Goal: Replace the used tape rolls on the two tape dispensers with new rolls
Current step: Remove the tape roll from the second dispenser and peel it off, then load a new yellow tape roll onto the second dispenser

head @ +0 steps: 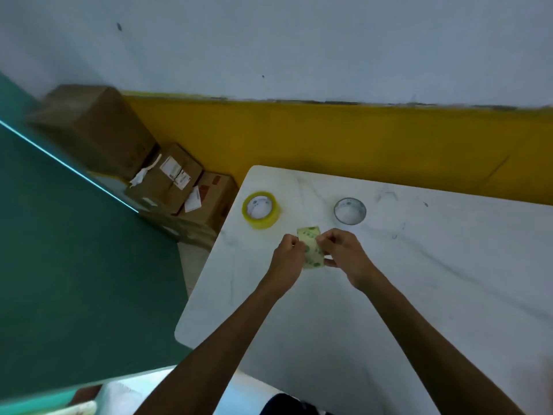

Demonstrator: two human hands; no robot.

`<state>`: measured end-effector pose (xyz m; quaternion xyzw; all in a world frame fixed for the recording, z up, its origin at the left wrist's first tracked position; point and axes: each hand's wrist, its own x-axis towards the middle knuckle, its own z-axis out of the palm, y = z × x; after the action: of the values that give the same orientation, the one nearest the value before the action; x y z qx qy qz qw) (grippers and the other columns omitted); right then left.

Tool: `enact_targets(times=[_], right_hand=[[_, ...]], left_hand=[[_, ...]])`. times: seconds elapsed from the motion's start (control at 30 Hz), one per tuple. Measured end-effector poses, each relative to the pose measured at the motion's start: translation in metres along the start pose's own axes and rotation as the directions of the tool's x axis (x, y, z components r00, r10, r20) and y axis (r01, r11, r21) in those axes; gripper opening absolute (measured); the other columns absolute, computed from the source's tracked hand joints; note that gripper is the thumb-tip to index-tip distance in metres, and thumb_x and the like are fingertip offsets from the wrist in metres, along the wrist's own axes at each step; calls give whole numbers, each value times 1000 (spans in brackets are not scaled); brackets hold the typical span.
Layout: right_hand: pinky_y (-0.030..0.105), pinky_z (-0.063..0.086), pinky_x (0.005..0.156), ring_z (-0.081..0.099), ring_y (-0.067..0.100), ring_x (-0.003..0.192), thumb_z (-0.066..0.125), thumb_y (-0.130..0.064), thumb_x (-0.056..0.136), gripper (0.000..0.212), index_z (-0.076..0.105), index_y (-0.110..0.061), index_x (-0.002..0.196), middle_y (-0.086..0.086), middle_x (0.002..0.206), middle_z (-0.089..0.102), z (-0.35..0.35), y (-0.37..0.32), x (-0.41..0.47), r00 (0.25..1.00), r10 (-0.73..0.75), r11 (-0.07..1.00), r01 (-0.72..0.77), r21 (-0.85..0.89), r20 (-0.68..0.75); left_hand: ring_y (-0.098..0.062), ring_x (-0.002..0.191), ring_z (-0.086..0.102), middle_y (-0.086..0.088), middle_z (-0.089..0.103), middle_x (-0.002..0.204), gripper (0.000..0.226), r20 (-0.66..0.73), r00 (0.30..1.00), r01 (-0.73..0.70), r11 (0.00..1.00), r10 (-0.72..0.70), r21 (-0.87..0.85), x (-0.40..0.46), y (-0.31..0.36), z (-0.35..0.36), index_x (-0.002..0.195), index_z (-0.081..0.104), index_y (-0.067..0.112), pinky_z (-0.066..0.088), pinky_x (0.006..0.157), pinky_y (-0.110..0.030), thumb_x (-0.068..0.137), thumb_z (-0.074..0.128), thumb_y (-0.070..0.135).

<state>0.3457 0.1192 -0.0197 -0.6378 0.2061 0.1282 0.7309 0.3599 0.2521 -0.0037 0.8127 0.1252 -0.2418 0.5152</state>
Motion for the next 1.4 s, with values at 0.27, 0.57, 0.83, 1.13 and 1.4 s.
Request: enact_targets(times=[0.27, 0.57, 0.83, 1.13, 1.4], right_hand=[[22, 58, 60, 66, 21, 79, 55, -14, 96, 15, 59, -6, 84, 14, 90, 66, 15, -4, 42, 998, 33, 999, -33, -3, -45], [24, 57, 61, 66, 16, 73, 54, -13, 96, 13, 58, -6, 85, 12, 87, 64, 43, 3, 78, 982, 97, 995, -90, 47, -160], [35, 55, 79, 63, 21, 83, 52, -12, 95, 13, 63, -6, 91, 10, 88, 66, 42, 22, 103, 914, 268, 962, -239, 129, -306], [34, 55, 76, 63, 23, 88, 46, -9, 96, 20, 62, -6, 108, 8, 96, 64, 7, 46, 94, 838, 344, 939, -313, 143, -424], [33, 54, 74, 63, 24, 91, 47, -12, 97, 17, 61, -7, 107, 9, 102, 63, 7, 46, 92, 854, 331, 943, -310, 119, -402]], left_hand=[[-26, 87, 56, -11, 59, 94, 13, 26, 998, -50, 999, 50, -7, 46, 2, -16, 88, 48, 17, 51, 88, -55, 87, 40, 28], [-23, 81, 58, -3, 58, 82, 13, 90, 985, -150, 988, 147, 34, 100, -16, -42, 80, 53, 21, 57, 79, -50, 93, 50, 23], [-20, 63, 50, -1, 53, 70, 15, 141, 857, -510, 778, 495, 366, 145, -23, -26, 80, 51, 12, 36, 52, -26, 93, 55, 17], [-30, 71, 66, -15, 68, 86, 9, 468, 679, -711, 348, 565, 611, 163, -41, 20, 89, 67, 3, 51, 56, -34, 86, 67, 11], [-25, 74, 66, -11, 69, 87, 24, 397, 560, -724, 197, 727, 661, 156, -40, 0, 96, 68, 4, 55, 61, -30, 72, 67, 7]])
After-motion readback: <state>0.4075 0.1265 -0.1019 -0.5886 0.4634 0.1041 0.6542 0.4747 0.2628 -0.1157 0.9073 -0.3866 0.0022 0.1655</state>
